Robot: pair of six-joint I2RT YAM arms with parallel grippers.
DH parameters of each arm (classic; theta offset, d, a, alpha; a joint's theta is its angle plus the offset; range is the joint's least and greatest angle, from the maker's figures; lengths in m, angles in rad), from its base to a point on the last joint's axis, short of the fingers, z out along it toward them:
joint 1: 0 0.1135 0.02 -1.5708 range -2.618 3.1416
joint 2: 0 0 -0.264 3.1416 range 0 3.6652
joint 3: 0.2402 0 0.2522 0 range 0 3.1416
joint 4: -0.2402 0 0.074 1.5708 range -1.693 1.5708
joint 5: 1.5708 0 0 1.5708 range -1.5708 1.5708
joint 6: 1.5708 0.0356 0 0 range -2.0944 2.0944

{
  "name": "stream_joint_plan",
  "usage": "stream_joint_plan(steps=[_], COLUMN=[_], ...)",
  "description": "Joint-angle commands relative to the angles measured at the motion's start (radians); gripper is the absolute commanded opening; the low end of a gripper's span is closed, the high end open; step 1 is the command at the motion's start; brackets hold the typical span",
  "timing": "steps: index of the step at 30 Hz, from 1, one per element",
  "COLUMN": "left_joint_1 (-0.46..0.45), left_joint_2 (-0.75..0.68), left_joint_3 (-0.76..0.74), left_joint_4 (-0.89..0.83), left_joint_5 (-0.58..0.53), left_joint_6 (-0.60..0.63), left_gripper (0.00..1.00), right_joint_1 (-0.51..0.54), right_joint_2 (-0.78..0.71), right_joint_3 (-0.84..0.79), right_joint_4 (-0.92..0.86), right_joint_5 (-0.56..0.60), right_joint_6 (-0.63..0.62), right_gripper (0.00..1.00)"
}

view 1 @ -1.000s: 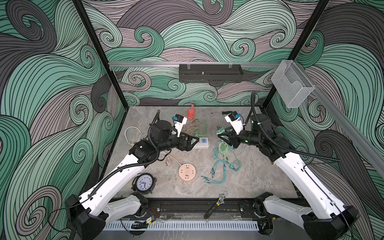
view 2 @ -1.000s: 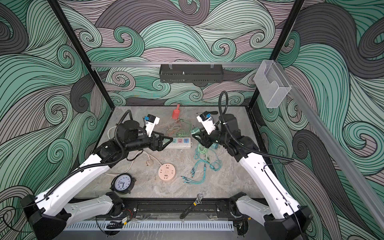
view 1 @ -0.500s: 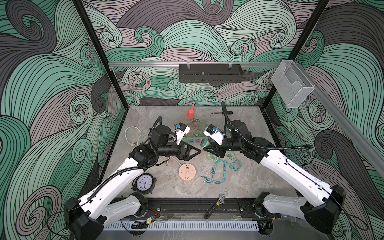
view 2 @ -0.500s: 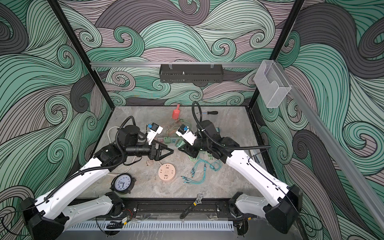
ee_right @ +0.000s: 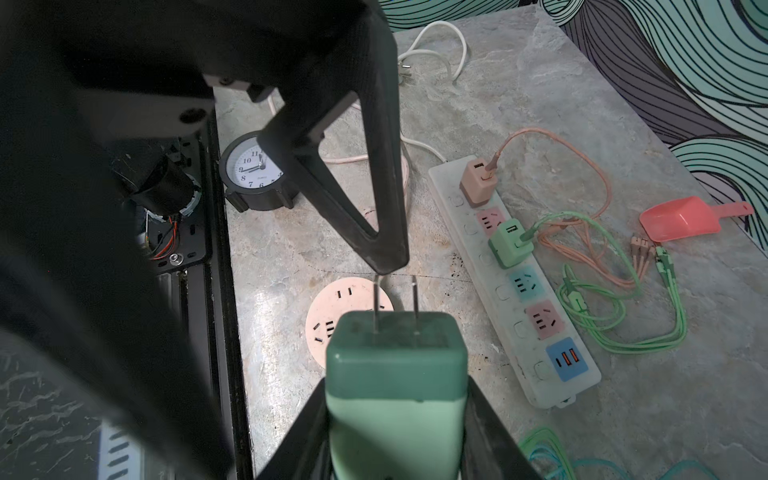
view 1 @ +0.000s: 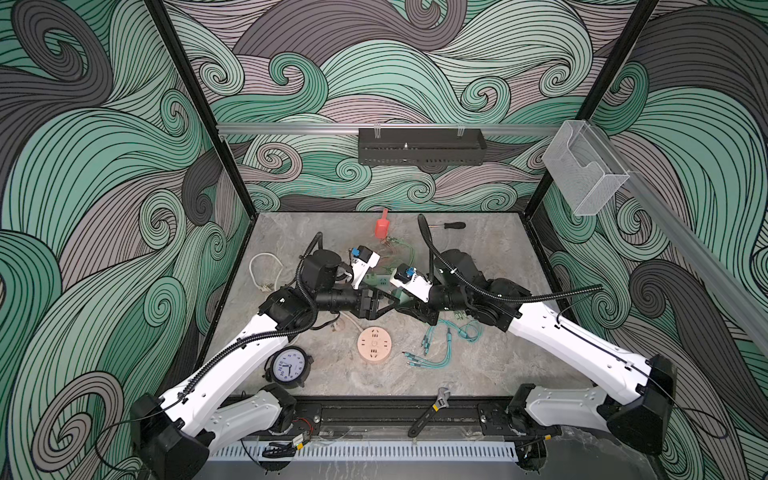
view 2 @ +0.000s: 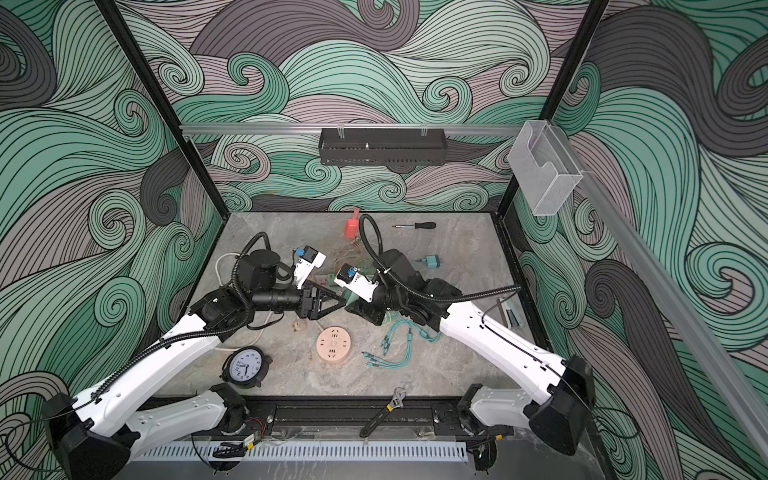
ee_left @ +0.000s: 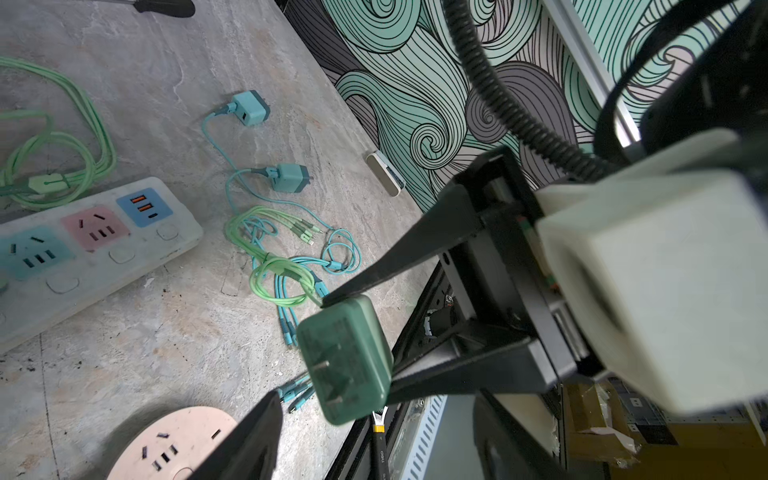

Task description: Insert the plug

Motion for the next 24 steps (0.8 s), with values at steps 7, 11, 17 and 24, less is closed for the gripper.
stream_joint_plan(steps=[7, 11, 17, 24], left_joint_1=[0.009, 0.009, 0.011, 0.017], left_joint_2=[0.031, 0.038, 0.052, 0.078], left_joint_3=[0.012, 0.017, 0.019, 0.033], left_joint_4=[-0.022, -0.025, -0.027, -0.037], left_joint_5=[0.016, 0.024, 0.053, 0.093], left_joint_6=[-0.016, -0.018, -0.022, -0.032], left_gripper=[0.61, 0.52, 0.45, 0.37], right_joint_1=[0.040, 0.047, 0.064, 0.079], right_joint_2=[-0.010, -0.009, -0.010, -0.015], right_joint_3=[0.002, 0.002, 0.001, -0.005], right_joint_4=[0.052, 0.052, 0.056, 0.057], right_joint_5=[0.031, 0.045, 0.088, 0.102], right_joint_6=[-0.023, -0.032, -0.048, -0.066], right_gripper=[0.28, 0.27, 0.27, 0.27])
